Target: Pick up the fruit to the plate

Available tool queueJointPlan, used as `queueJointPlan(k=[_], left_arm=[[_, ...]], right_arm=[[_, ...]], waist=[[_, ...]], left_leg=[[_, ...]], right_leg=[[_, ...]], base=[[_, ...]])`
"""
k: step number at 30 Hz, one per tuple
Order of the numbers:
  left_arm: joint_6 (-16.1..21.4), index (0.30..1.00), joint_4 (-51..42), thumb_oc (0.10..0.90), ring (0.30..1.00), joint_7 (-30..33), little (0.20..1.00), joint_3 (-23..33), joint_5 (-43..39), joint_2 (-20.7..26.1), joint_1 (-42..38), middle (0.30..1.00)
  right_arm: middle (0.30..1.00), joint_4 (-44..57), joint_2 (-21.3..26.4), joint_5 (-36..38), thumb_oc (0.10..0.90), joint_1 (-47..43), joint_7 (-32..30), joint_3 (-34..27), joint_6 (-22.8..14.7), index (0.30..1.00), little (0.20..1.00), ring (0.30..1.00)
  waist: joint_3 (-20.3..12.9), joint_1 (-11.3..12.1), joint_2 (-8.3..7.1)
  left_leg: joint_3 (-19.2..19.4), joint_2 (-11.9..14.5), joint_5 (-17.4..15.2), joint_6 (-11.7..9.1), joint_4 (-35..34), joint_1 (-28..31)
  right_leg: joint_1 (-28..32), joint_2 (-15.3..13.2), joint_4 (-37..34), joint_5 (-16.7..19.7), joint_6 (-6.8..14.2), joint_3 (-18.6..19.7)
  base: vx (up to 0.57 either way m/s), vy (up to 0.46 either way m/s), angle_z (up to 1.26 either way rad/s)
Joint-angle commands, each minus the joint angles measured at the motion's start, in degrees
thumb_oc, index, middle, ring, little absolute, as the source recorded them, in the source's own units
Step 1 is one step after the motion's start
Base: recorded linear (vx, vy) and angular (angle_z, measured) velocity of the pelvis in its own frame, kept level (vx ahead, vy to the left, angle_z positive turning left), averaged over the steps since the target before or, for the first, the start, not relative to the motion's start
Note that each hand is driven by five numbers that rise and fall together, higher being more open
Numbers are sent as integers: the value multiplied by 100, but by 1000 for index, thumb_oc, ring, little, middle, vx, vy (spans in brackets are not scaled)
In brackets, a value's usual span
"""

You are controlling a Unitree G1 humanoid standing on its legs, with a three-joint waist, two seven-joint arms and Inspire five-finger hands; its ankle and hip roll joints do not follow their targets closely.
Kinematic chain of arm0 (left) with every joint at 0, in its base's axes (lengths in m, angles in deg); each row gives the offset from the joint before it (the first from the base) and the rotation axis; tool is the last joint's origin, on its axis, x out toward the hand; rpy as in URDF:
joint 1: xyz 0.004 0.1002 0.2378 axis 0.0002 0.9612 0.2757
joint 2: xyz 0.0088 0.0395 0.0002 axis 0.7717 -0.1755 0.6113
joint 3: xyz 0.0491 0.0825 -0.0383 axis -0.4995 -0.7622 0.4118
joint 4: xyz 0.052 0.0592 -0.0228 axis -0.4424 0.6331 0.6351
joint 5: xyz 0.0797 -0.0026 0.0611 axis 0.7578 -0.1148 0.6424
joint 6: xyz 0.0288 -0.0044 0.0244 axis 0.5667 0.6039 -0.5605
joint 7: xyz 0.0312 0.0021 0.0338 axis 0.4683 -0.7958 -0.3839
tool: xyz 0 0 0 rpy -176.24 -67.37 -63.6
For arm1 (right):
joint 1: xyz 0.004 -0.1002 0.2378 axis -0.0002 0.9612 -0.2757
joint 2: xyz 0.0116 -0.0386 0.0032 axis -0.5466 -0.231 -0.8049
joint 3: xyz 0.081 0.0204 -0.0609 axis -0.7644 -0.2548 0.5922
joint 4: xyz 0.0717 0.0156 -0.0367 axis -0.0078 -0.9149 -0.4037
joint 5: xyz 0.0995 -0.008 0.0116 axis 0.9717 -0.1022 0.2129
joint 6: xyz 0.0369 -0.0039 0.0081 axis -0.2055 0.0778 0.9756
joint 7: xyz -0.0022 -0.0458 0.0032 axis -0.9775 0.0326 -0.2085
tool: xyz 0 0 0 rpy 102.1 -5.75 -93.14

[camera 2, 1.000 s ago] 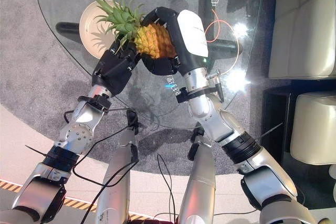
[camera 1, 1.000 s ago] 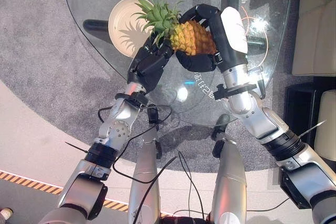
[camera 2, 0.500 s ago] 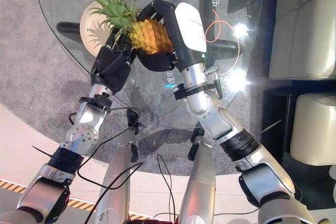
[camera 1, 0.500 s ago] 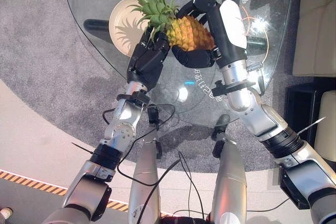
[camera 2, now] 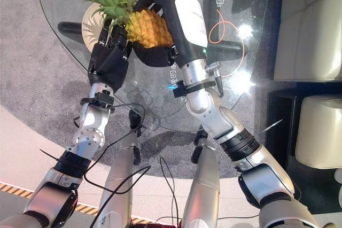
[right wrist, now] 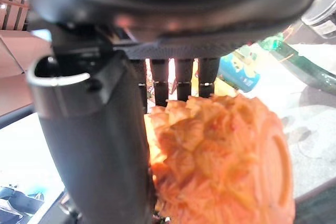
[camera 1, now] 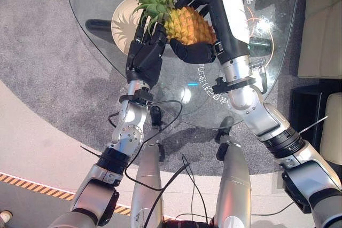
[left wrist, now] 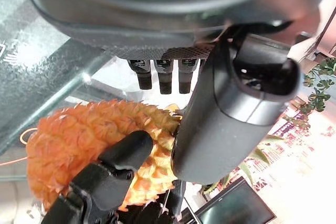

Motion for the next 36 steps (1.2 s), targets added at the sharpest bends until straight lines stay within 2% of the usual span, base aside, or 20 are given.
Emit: queueJointPlan(k=[1,9,24,36], left_arm=[[444,900,-1270,800,900,-435,900,328,503,-30,-772,900],[364,900,-1194,800,900,-690,900,319,619,47,-771,900],[360,900,-1146,800,900,-727,900,457,695,61,-765,900],[179,900,-1132,800,900,-888,900,468,798,65,-762,900]], right_arm=[[300,942,23,-235,100,-379,42,143,-334,300,200,300],[300,838,17,-85,100,-242,-332,-73,-157,300,200,300],[300,661,-82,-164,100,62,-1029,-637,-133,300,200,300],[300,641,-97,-201,100,91,-1034,-766,-124,300,200,300]], waist=[[-148,-25,135],[-148,-54,154],[-148,-106,179],[-148,-121,191]], left_leg=[[-190,187,-378,-96,473,-8],[-162,189,-377,-86,448,44],[-118,200,-392,-60,438,69],[-101,203,-396,-51,441,84]], right_leg=[[485,-298,-1059,809,384,-219],[519,-294,-1082,818,386,-194],[476,-305,-1035,816,397,-147],[479,-306,-1025,810,391,-143]], base=[[0,0,0],[0,0,0],[0,0,0],[0,0,0]])
